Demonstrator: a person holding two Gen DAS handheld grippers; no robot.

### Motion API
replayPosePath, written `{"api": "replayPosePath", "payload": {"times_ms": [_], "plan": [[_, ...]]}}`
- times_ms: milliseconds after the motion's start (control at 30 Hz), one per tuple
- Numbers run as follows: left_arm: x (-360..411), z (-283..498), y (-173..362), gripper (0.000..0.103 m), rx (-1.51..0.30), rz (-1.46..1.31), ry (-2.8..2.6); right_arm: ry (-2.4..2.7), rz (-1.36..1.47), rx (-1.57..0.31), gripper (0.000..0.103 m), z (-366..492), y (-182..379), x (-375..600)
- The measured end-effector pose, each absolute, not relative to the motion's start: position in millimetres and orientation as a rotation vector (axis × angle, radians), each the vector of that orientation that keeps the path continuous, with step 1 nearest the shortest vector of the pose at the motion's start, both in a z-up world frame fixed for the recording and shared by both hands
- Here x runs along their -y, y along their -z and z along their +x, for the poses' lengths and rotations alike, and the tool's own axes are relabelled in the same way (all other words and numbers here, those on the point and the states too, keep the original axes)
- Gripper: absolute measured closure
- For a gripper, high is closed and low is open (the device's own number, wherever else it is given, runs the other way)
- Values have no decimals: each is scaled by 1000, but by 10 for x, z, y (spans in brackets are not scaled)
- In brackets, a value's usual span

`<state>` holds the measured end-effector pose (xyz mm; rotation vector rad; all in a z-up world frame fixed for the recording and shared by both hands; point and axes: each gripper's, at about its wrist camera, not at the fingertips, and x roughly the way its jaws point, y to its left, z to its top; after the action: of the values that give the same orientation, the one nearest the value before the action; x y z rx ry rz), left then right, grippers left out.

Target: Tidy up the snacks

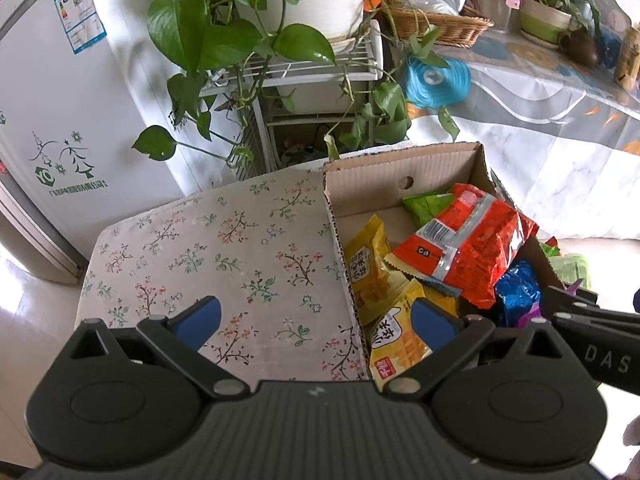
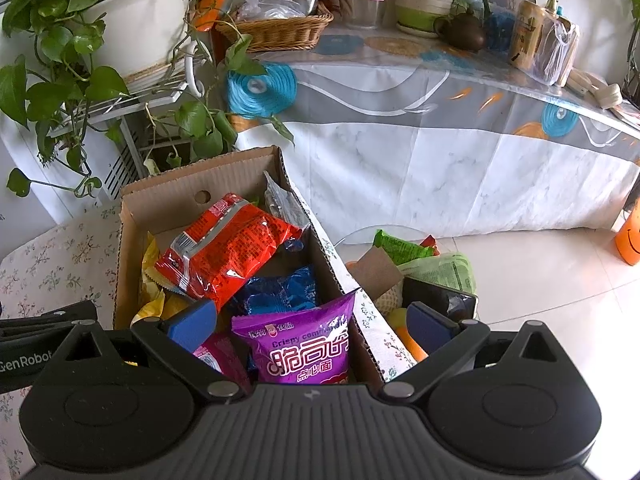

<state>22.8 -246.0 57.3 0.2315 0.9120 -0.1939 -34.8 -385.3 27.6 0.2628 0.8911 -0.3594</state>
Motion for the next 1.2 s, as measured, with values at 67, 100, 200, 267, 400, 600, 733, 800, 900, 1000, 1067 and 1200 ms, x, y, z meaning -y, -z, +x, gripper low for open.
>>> {"api": "replayPosePath", "payload": {"times_ms": [67, 100, 200, 267, 400, 600, 733, 800, 900, 1000, 1067, 1200], "plan": [[2456, 228, -571, 3, -911, 234, 198, 356, 265, -892, 0, -350, -274, 3849], [2453, 227, -573, 3, -910, 235, 199, 353, 265, -892, 0, -348, -275, 3850], [2450, 228, -570, 3, -912, 242, 203, 353, 264, -895, 0, -344, -267, 3842], [2445, 227, -569, 3, -913, 241, 205, 353, 265, -899, 0, -340, -259, 3843], [2424, 208, -585, 3, -905, 220, 228, 364, 262, -901, 0, -344, -254, 3844], [2393, 120, -645, 2, -872, 207, 262, 367, 254, -891, 0, -367, -260, 3814], [2325, 79, -658, 1, -874, 197, 262, 351, 296, -890, 0, -407, -251, 3811], [2280, 57, -661, 1, -874, 196, 265, 339, 298, -885, 0, -420, -259, 3785], [2229, 28, -649, 1, -879, 203, 268, 329, 289, -884, 0, -426, -266, 3734], [2199, 37, -648, 1, -895, 193, 273, 340, 284, -877, 0, -445, -267, 3687], [2171, 24, -666, 1, -895, 178, 288, 347, 288, -871, 0, -476, -274, 3670], [2080, -55, -699, 1, -878, 176, 315, 345, 284, -861, 0, -550, -287, 3595]]}}
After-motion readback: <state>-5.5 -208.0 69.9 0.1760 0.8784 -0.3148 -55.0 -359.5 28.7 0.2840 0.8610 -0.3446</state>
